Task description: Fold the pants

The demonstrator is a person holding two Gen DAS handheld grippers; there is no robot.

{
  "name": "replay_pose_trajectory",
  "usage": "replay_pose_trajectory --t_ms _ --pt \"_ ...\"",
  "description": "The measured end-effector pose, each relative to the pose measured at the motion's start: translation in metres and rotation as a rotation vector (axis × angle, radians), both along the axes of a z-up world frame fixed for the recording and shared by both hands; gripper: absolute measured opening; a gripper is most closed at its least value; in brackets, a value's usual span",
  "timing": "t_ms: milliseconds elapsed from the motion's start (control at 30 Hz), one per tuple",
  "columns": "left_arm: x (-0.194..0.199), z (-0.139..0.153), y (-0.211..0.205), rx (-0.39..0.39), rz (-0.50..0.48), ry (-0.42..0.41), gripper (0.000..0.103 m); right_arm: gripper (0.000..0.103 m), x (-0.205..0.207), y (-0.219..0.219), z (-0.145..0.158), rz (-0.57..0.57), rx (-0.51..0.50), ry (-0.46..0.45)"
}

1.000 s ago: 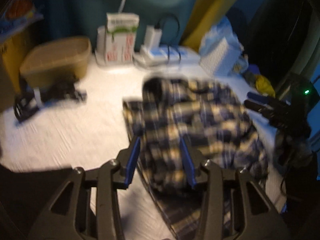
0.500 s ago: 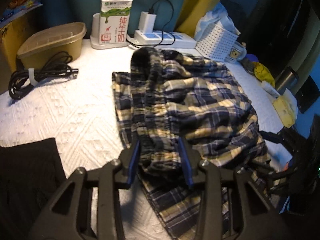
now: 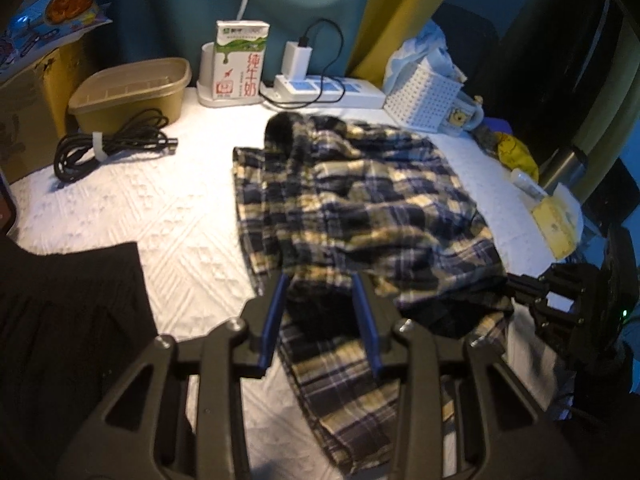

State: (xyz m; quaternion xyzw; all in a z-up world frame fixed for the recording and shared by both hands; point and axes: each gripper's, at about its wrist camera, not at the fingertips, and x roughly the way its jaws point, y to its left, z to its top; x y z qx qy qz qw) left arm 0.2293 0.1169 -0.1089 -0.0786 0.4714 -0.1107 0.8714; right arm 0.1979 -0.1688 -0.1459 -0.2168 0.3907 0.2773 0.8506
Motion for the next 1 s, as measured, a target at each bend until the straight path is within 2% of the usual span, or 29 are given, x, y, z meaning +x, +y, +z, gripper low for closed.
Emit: replay_pose_trajectory --t_ms 133,167,200,233,267,300,467,667,733,800,900,1000 --pt "-0.003 -0.002 0.005 0.008 0.016 0.014 0.036 0.005 -0.008 -0.002 -0.003 0.004 -0.009 -0.021" --pt "-0.004 0.000 0.005 0.012 0.016 0.007 0.036 0.012 -0.011 -0.002 0.001 -0.003 0.006 -0.026" --pt "-0.007 0.003 0.004 0.019 0.015 -0.003 0.036 0.031 -0.013 -0.001 0.003 -0.002 0.013 -0.028" --pt "-0.008 0.005 0.004 0.027 0.016 -0.010 0.036 0.047 -0.017 0.001 0.005 0.002 0.021 -0.035" --pt "-0.010 0.007 0.004 0.037 0.021 -0.018 0.036 0.072 -0.019 0.004 0.006 0.009 0.030 -0.036" --pt "-0.011 0.008 0.003 0.045 0.026 -0.022 0.036 0.074 -0.021 0.010 0.005 0.022 0.040 -0.030" --pt "-0.021 0.009 0.003 0.107 0.068 -0.044 0.037 0.074 -0.010 0.033 -0.007 -0.010 0.017 0.004" --pt "-0.037 0.000 0.013 0.068 0.110 -0.041 0.041 0.072 0.021 0.047 -0.012 -0.100 0.022 0.028" --pt "-0.042 -0.006 0.016 0.056 0.123 -0.027 0.042 0.055 0.025 0.048 -0.012 -0.080 0.038 0.042" --pt "-0.047 -0.009 0.015 0.051 0.127 -0.021 0.042 0.023 0.029 0.040 -0.010 -0.090 0.063 0.048" --pt "-0.054 -0.011 0.011 0.043 0.116 -0.018 0.042 0.009 0.028 0.024 -0.002 -0.073 0.113 0.052" --pt "-0.060 -0.012 0.007 0.036 0.097 -0.018 0.042 0.007 0.015 0.014 0.010 -0.054 0.117 0.016"
